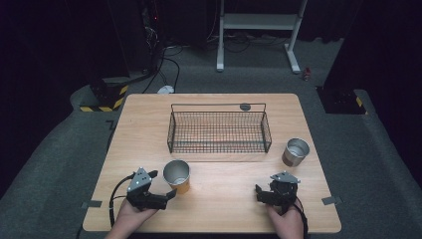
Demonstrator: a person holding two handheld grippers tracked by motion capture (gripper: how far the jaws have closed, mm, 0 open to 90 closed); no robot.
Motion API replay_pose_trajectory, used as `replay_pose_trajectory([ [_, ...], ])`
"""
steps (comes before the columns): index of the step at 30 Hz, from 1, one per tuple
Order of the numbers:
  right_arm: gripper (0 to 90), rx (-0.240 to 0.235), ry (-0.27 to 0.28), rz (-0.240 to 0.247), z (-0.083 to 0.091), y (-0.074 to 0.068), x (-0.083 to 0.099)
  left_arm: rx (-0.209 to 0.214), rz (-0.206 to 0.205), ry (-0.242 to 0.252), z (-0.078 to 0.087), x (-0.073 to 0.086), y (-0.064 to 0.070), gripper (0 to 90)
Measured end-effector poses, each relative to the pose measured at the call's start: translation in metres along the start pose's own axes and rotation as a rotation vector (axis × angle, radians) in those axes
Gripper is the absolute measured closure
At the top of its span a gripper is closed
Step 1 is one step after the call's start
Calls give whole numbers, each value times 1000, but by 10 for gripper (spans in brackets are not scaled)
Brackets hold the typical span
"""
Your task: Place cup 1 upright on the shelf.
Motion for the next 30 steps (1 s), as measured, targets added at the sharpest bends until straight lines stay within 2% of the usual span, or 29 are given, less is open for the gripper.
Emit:
replay_pose_trajectory([
  [8,82,0,0,0,0,0,0,18,-4,6,-7,-2,7,6],
  [23,82,-1,0,1,0,0,0,13,-8,25,-20,-5,10,7],
  [30,82,-1,0,1,0,0,0,4,-12,37,-31,-6,10,8],
])
Point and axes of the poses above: each handheld gripper's, and its own axes: z roughly backward along the jaws, x roughly out of its underside, y roughly to its right, the point moved 1 cm from there along -z, roughly forward along the jaws, and after that the axes turned 4 degrees about y, right-handed, at the moved point
